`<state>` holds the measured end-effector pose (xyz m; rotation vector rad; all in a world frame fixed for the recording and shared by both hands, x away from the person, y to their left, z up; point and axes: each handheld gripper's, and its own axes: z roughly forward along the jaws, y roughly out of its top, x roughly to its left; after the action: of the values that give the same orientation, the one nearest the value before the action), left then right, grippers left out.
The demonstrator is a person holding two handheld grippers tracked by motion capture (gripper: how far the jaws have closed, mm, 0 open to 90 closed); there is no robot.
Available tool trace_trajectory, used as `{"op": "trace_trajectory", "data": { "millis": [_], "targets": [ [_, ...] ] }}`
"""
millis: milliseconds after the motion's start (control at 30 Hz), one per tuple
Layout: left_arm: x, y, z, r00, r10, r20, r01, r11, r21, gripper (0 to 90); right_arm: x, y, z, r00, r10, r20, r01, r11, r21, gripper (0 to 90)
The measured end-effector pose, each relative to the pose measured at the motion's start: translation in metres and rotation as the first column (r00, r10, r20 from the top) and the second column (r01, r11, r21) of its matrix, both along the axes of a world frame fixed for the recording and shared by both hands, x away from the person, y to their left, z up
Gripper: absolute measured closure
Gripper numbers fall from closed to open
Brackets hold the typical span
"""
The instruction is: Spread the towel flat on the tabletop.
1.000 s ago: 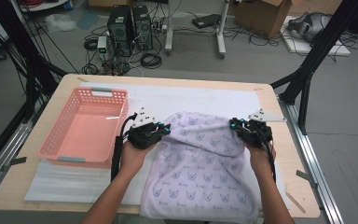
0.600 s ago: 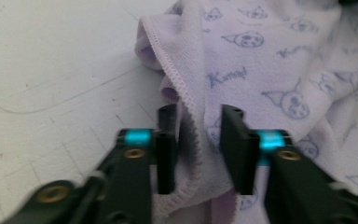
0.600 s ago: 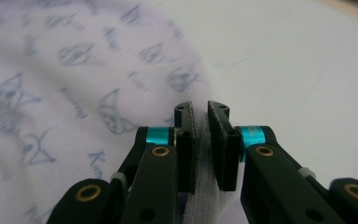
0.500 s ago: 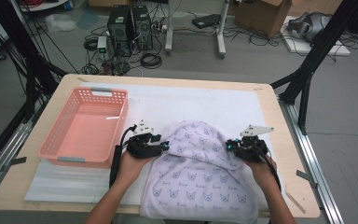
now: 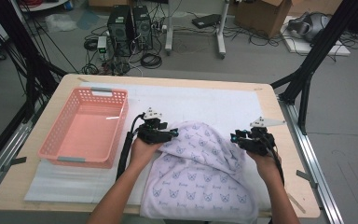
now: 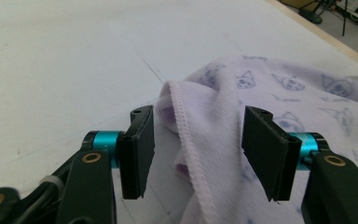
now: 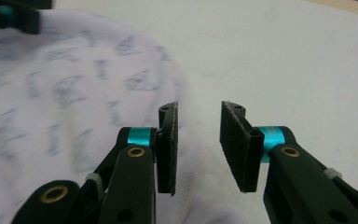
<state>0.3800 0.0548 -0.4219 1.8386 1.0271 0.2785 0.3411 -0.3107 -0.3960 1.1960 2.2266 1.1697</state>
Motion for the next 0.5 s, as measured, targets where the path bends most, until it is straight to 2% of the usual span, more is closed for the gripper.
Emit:
{"op": "trace_trajectory", "data": {
  "millis": [67, 167, 233, 300, 367, 400, 467, 500],
  "targets": [
    [0.005, -0.001, -0.005, 1.0000, 0.009, -0.002, -0.009, 0.9999, -0.012, 44.6, 0.013, 0.002, -0.004, 0.9992, -0.018, -0.036, 0.018, 0.9998, -0.013, 66.7],
    [0.010, -0.004, -0.016, 0.9981, -0.005, -0.062, 0.005, 0.9999, 0.011, 45.2, 0.031, 0.011, -0.015, 0.9939, 0.000, -0.110, -0.002, 0.9999, -0.016, 61.3],
    [0.010, -0.007, -0.020, 0.9959, -0.048, -0.076, 0.051, 0.9981, 0.034, 53.1, 0.040, 0.020, -0.026, 0.9839, 0.041, -0.174, -0.044, 0.9990, -0.011, 55.5],
    [0.006, -0.010, -0.020, 0.9926, -0.109, -0.055, 0.113, 0.9901, 0.084, 69.5, 0.044, 0.028, -0.035, 0.9686, 0.084, -0.234, -0.088, 0.9961, -0.006, 57.0],
    [0.002, -0.013, -0.017, 0.9906, -0.134, -0.027, 0.136, 0.9832, 0.122, 81.6, 0.045, 0.033, -0.038, 0.9621, 0.131, -0.239, -0.134, 0.9910, 0.004, 71.8],
    [0.001, -0.013, -0.015, 0.9909, -0.133, -0.016, 0.134, 0.9829, 0.126, 83.3, 0.044, 0.034, -0.036, 0.9610, 0.151, -0.232, -0.157, 0.9875, -0.008, 80.0],
    [-0.001, -0.009, -0.008, 0.9943, -0.104, 0.025, 0.101, 0.9890, 0.108, 83.8, 0.041, 0.034, -0.031, 0.9692, 0.166, -0.182, -0.181, 0.9809, -0.071, 83.4],
    [-0.002, -0.006, -0.004, 0.9948, -0.087, 0.052, 0.082, 0.9922, 0.094, 83.9, 0.041, 0.033, -0.028, 0.9784, 0.144, -0.148, -0.158, 0.9837, -0.085, 84.7]
  ]
}}
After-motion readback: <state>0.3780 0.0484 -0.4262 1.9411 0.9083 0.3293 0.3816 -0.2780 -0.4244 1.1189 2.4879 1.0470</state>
